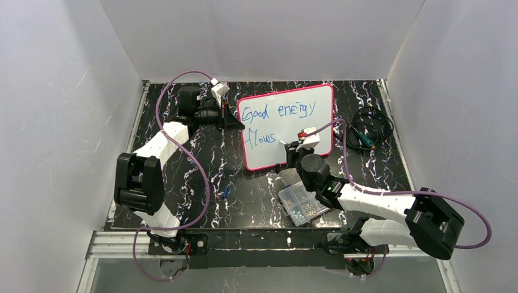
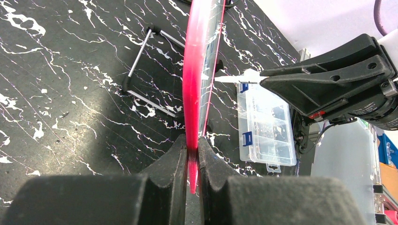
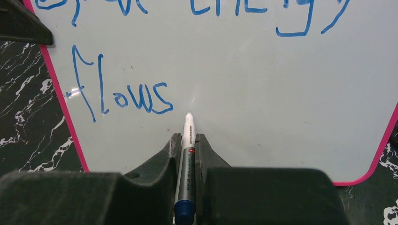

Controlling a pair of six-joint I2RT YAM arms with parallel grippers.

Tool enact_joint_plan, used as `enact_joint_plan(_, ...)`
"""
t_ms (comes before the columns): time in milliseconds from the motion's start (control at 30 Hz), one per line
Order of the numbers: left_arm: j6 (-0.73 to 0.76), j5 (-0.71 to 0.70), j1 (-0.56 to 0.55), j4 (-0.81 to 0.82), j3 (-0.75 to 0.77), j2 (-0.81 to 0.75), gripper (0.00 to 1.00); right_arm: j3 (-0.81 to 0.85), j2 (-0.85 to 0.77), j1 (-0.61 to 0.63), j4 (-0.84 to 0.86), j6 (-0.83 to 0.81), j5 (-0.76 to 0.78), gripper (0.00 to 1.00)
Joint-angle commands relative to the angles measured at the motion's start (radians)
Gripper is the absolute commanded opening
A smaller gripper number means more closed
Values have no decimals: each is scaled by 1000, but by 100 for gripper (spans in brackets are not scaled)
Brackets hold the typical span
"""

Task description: Write a sentence on the whiteboard

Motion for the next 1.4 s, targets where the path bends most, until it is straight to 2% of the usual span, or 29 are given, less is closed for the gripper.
enact_joint_plan(0, 2, 40, 4, 16, 10, -78, 0, 4, 16, 4, 74, -15, 27, 1)
enact_joint_plan(767, 0, 40, 4, 16, 10, -76, 0, -5, 32, 4, 91, -33, 46, 1)
enact_joint_plan(867, -6, 35, 5, 17, 5, -78, 0, 1, -9, 4, 39, -30, 17, 1)
enact_joint_plan(1100, -15, -14, 0, 25, -47, -112, 0, 19, -222, 4, -218, -25, -78, 1)
enact_joint_plan(1267, -18, -28, -16, 25, -70, -128, 0, 67, -315, 4, -396, -51, -83, 1)
enact_joint_plan(1367, -26, -51, -19, 25, -95, -147, 9, 97, -353, 4, -462, -66, -108, 1)
